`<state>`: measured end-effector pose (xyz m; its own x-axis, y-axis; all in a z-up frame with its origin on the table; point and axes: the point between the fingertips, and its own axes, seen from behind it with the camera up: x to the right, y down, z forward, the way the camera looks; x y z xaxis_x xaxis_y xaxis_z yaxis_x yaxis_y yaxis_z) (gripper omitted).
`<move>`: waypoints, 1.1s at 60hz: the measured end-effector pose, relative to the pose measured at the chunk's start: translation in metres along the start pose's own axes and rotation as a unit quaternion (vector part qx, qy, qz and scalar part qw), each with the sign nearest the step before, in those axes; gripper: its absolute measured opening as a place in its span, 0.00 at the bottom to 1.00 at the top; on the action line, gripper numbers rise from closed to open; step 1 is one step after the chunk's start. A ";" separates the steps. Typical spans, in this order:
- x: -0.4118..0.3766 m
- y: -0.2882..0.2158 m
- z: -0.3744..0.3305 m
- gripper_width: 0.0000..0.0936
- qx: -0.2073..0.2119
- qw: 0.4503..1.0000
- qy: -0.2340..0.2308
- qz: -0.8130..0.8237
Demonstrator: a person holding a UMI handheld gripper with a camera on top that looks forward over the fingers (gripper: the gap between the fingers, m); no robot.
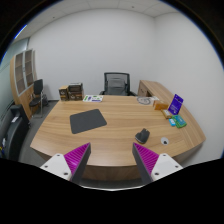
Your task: Arrange mouse
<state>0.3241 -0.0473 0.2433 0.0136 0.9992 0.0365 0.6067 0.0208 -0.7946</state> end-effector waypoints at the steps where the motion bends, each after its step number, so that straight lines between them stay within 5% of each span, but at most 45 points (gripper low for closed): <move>1: 0.001 0.000 0.000 0.92 0.000 1.000 0.001 0.001; 36: 0.125 0.024 0.039 0.92 -0.012 0.999 0.045 0.015; 66: 0.186 0.060 0.141 0.92 -0.033 0.999 0.012 0.018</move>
<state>0.2507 0.1449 0.1166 0.0547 0.9982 0.0226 0.6565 -0.0189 -0.7541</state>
